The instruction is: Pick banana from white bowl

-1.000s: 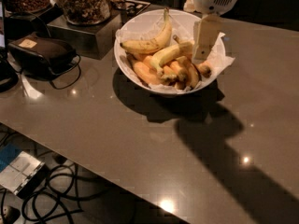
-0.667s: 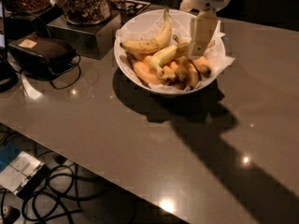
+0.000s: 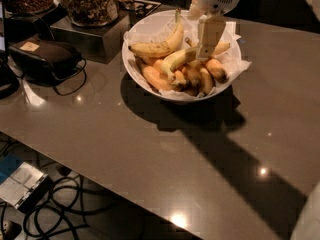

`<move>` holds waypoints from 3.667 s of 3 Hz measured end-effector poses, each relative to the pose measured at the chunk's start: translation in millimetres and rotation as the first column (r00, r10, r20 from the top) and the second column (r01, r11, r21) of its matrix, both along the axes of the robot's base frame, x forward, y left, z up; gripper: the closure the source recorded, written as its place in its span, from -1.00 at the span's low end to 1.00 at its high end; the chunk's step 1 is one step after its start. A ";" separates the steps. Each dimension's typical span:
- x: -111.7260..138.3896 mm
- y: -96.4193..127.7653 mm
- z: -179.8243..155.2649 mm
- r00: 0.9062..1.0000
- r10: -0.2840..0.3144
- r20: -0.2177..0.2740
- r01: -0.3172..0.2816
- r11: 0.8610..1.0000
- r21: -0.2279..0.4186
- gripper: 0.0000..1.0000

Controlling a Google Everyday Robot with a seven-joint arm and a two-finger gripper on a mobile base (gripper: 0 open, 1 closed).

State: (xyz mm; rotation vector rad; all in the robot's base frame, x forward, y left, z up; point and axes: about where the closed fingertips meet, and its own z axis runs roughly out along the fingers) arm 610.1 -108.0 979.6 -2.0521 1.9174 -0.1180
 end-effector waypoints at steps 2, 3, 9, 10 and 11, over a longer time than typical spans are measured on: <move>10.9 5.5 -12.1 1.000 0.020 -0.024 -0.020 1.000 -0.017 -0.02; 16.2 7.7 -18.9 0.999 0.030 -0.037 -0.031 0.999 -0.027 -0.04; 31.1 6.3 -53.5 0.993 0.063 -0.103 -0.070 0.995 -0.065 -0.08; 30.5 8.0 -58.4 0.991 0.069 -0.115 -0.077 0.995 -0.061 -0.12; 30.3 9.8 -63.6 0.989 0.077 -0.127 -0.084 0.995 -0.053 -0.16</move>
Offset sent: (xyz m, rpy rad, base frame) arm 0.0036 0.0012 -0.0194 -0.0550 0.0901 0.0348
